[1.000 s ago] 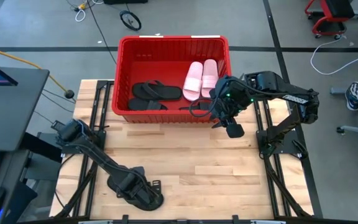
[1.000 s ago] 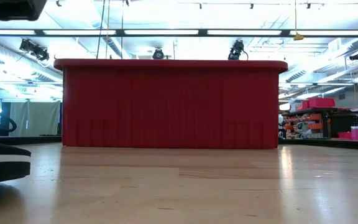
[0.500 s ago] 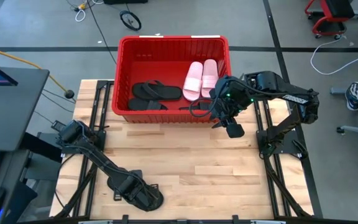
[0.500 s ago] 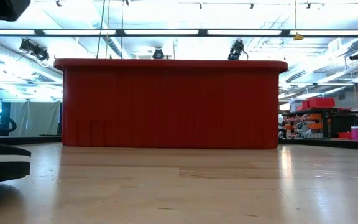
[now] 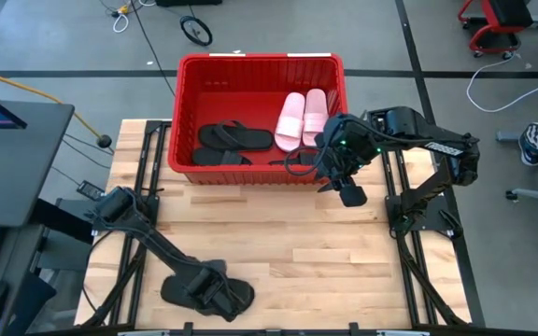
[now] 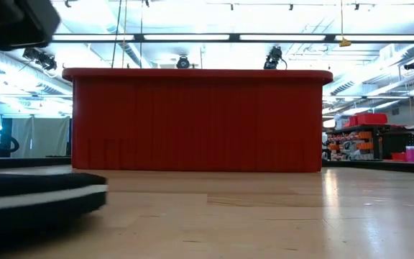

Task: Pick and place slides into bin
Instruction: Put the black slipper into the red bin

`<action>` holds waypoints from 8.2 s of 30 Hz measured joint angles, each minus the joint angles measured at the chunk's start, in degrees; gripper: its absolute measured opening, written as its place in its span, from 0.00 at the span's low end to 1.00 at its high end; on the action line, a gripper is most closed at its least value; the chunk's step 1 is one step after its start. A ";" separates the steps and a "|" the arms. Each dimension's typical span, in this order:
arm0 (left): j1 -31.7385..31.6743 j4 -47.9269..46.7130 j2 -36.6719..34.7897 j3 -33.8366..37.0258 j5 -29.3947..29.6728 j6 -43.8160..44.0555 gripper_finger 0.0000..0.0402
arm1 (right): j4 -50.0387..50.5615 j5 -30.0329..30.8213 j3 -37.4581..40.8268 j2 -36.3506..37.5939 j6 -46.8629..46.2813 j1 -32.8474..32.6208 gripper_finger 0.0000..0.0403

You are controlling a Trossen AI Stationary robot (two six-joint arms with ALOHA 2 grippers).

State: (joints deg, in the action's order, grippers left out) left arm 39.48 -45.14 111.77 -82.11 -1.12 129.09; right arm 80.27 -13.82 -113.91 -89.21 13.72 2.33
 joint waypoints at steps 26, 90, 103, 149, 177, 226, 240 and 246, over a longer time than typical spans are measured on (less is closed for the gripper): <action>-8.47 -34.59 -1.05 -35.11 -8.05 -70.43 0.01 | 4.29 -2.27 0.00 4.75 -1.37 0.20 0.37; -11.30 -44.87 -6.80 -42.05 23.44 -131.45 0.01 | -23.69 -27.80 0.02 -19.85 -36.05 21.47 0.37; -10.32 -44.87 -6.78 -42.05 24.21 -129.79 0.01 | -22.94 -33.27 0.02 -19.85 -39.99 19.96 0.37; -7.73 -44.39 -6.69 -42.03 32.97 -133.27 0.00 | -27.32 -30.51 0.02 -19.85 -45.87 16.05 0.37; -8.17 -44.41 -6.67 -42.03 34.17 -111.65 0.36 | -28.61 -27.17 0.00 -19.85 -41.11 16.55 0.10; -27.08 -44.87 -8.52 -42.05 34.13 -109.30 0.20 | -66.25 4.82 -0.02 -39.58 -54.00 41.49 0.24; -27.42 -44.87 -8.52 -42.05 34.11 -109.14 0.19 | -60.24 -2.31 -0.02 -39.58 -46.55 39.56 0.56; -27.25 -44.87 -8.50 -42.05 33.10 -108.71 0.18 | -47.36 -2.20 -0.02 -39.58 -41.64 38.73 0.58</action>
State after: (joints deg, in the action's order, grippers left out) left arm 12.23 -90.02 103.26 -124.16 31.98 20.37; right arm 32.91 -16.02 -113.93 -128.79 -27.93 41.05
